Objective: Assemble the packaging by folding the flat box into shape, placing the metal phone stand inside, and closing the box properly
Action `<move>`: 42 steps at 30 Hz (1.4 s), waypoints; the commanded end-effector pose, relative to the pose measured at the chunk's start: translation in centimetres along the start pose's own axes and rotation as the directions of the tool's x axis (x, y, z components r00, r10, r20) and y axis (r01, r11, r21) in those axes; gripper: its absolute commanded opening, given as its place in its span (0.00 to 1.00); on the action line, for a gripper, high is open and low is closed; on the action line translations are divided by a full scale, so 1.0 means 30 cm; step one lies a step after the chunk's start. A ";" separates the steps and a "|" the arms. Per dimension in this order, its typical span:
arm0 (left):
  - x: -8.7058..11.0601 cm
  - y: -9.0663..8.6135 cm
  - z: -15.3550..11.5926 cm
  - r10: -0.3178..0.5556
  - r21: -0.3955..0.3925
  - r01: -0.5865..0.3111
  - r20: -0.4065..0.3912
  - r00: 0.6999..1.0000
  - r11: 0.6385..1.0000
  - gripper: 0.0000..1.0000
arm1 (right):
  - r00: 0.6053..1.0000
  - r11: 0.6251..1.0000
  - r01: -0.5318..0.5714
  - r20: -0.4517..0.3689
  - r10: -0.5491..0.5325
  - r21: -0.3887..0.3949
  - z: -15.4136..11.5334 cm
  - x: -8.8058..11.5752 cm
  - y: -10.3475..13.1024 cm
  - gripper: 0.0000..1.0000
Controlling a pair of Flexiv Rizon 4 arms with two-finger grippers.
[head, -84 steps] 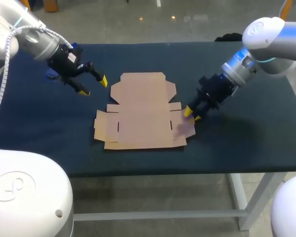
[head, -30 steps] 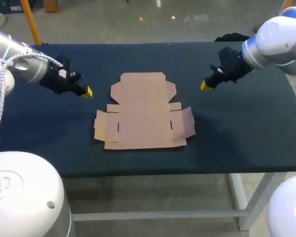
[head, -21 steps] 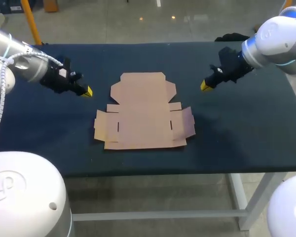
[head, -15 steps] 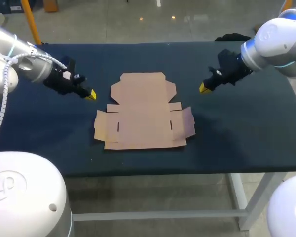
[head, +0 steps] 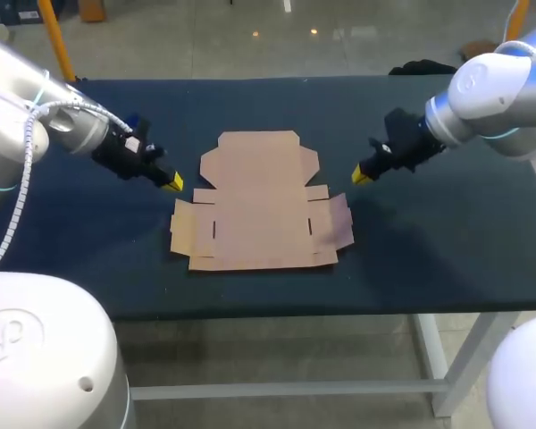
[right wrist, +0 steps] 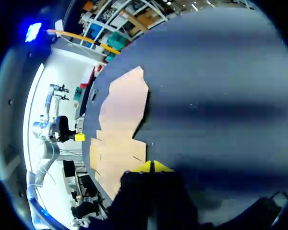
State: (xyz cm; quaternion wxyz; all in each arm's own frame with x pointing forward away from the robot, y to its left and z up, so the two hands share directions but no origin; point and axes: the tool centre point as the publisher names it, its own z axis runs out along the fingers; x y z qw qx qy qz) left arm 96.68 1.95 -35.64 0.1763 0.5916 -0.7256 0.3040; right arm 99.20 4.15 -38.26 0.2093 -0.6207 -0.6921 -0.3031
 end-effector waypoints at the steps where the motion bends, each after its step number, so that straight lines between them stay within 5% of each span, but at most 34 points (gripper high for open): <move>1: -0.026 -0.019 0.031 0.012 -0.016 -0.012 -0.016 1.000 1.000 0.00 | 1.000 1.000 0.000 -0.016 0.000 0.003 0.017 -0.013 -0.005 0.00; 18: -0.093 -0.038 0.102 0.071 0.056 -0.075 0.066 0.995 0.996 0.00 | 1.000 1.000 -0.014 -0.020 0.014 0.022 0.099 -0.011 0.006 0.00; 42: -0.114 -0.033 0.126 0.051 0.057 -0.055 0.072 0.996 0.997 0.00 | 0.999 1.000 0.000 -0.039 0.001 0.011 0.202 0.000 -0.003 0.00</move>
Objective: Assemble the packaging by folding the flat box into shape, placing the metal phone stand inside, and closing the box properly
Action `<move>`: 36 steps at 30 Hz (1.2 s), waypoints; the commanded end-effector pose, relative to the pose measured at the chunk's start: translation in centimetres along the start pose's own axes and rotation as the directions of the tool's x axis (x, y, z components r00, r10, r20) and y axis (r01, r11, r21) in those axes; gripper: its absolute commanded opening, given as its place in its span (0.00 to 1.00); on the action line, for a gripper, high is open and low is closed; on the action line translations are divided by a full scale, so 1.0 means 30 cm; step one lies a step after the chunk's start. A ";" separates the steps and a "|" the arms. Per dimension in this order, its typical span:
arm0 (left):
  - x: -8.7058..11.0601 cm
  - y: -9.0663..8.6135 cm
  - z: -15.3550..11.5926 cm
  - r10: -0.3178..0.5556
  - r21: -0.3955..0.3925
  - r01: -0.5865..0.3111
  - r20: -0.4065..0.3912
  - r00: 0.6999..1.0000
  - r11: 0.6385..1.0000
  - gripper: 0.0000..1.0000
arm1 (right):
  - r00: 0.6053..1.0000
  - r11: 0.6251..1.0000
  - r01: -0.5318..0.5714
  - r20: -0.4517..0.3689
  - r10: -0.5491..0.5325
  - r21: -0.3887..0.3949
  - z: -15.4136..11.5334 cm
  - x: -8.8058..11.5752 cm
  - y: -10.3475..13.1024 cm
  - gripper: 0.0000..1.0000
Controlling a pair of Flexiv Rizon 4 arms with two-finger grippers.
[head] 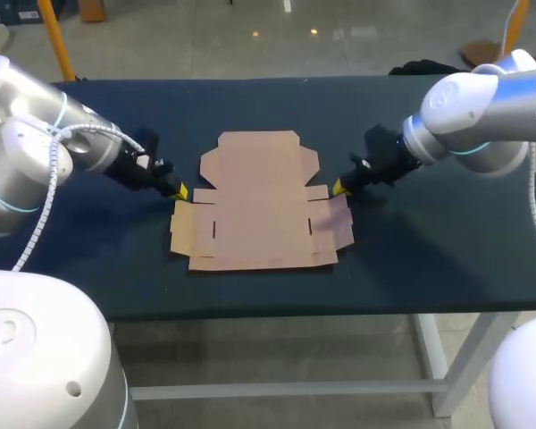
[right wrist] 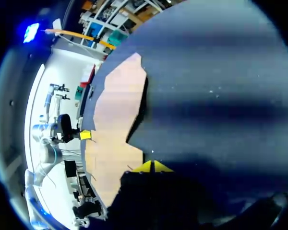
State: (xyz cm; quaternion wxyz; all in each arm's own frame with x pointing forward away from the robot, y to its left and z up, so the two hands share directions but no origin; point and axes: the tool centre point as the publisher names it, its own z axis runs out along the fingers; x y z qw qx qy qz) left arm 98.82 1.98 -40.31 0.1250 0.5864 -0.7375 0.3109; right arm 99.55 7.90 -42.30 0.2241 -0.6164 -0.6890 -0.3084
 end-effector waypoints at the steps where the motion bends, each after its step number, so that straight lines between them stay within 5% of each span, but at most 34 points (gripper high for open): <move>1: -0.001 0.000 0.003 -0.003 -0.004 0.003 0.003 1.000 1.000 0.00 | 1.000 1.000 0.006 -0.009 -0.006 0.001 0.023 0.002 0.001 0.00; 36: -0.016 0.005 0.041 0.015 -0.016 -0.015 0.005 1.000 1.000 0.00 | 0.999 1.000 0.004 -0.033 -0.005 -0.028 0.043 0.007 0.010 0.00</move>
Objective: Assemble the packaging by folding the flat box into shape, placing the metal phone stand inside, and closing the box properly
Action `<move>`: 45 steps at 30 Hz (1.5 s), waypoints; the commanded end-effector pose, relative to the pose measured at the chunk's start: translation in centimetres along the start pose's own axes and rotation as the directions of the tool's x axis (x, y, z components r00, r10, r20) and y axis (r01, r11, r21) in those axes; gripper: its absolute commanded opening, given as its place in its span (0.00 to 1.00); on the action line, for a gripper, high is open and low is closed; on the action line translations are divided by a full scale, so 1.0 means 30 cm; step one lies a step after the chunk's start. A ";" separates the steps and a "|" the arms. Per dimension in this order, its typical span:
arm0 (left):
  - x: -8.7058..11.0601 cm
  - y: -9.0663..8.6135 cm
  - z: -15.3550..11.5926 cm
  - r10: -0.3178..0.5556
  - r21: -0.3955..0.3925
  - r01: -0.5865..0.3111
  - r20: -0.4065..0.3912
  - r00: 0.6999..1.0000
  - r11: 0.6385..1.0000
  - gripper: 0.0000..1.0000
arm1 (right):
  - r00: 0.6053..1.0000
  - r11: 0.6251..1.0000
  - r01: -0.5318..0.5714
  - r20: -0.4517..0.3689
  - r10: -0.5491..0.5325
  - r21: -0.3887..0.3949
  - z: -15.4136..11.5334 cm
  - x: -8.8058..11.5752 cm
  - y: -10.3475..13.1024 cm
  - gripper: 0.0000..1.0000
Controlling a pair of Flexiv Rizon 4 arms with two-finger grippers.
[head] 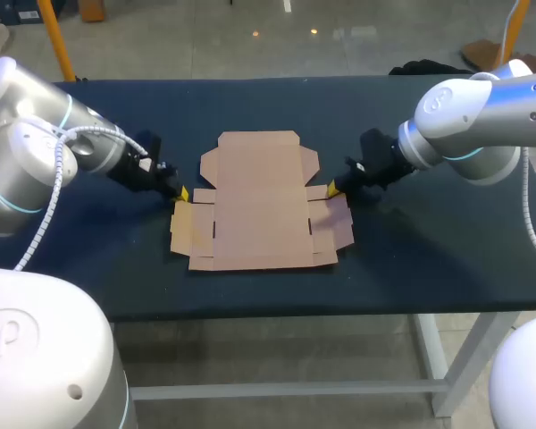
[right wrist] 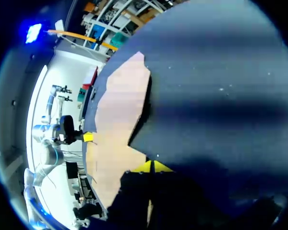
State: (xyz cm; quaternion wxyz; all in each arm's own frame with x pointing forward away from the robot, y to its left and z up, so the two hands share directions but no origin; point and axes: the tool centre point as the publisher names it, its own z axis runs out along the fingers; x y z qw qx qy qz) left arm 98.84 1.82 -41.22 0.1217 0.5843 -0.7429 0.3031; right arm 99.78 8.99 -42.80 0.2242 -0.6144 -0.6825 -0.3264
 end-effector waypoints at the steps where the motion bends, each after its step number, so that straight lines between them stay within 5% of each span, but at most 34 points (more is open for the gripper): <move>1: -0.001 -0.005 0.017 0.009 -0.007 -0.009 -0.014 1.000 1.000 0.00 | 1.000 1.000 0.002 -0.007 -0.002 0.000 0.005 -0.006 0.003 0.00; 18: 0.037 -0.011 0.030 0.053 -0.002 -0.053 -0.064 0.997 0.999 0.00 | 1.000 1.000 0.016 -0.018 -0.016 -0.012 -0.004 0.013 0.006 0.00; 45: 0.092 -0.021 0.020 0.087 -0.007 -0.088 -0.030 0.996 0.996 0.00 | 0.998 0.998 0.054 0.013 -0.053 -0.031 0.007 0.070 0.021 0.00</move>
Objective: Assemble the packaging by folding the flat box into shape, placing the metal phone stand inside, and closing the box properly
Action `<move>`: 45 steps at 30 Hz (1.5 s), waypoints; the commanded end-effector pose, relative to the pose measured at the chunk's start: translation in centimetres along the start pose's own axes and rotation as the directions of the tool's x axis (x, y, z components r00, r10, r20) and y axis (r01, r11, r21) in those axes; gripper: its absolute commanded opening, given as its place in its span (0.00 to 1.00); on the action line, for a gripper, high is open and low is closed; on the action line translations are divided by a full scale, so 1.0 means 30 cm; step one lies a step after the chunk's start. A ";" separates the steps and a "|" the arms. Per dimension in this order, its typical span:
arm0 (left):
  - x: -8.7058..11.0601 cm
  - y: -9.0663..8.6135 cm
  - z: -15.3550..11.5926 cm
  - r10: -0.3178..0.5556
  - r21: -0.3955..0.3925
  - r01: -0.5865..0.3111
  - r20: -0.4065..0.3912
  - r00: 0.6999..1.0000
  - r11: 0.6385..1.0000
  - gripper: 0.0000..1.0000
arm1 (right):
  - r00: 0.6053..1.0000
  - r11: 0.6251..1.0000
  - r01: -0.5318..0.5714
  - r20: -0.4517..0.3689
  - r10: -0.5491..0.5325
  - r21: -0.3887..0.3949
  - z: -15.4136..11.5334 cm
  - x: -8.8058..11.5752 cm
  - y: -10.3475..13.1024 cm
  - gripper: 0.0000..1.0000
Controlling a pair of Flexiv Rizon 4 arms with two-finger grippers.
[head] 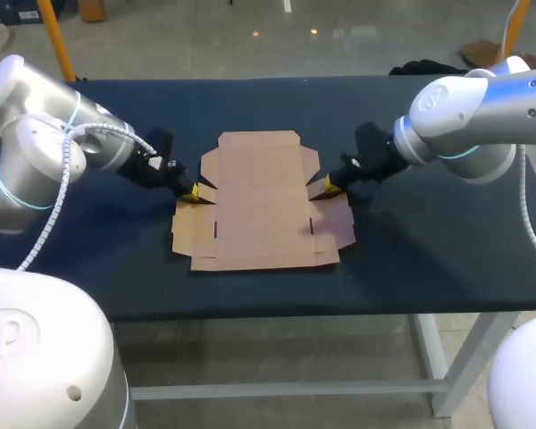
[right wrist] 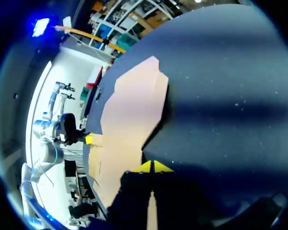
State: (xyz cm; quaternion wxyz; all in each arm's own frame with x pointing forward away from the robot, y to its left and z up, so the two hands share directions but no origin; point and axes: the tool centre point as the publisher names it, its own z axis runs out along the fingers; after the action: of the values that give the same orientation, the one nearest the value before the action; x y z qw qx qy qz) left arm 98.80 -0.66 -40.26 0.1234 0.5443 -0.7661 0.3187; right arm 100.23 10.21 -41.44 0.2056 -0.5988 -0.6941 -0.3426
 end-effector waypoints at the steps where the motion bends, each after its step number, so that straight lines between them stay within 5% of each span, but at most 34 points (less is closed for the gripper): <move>1: 0.009 -0.002 -0.002 -0.002 -0.008 0.002 0.011 1.000 1.000 0.00 | 1.000 1.000 -0.001 0.011 0.001 -0.001 0.009 0.013 -0.003 0.00; 45: 0.143 -0.032 0.045 0.053 -0.066 -0.042 0.177 0.983 0.997 0.00 | 0.989 0.999 0.033 0.142 -0.032 0.001 0.034 0.090 -0.003 0.00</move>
State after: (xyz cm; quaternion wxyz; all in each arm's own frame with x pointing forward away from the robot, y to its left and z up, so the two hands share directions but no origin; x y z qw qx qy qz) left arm 98.24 -4.48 -38.86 0.0678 0.5455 -0.7953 0.2556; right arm 99.71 12.50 -40.29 0.1526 -0.6090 -0.7158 -0.3057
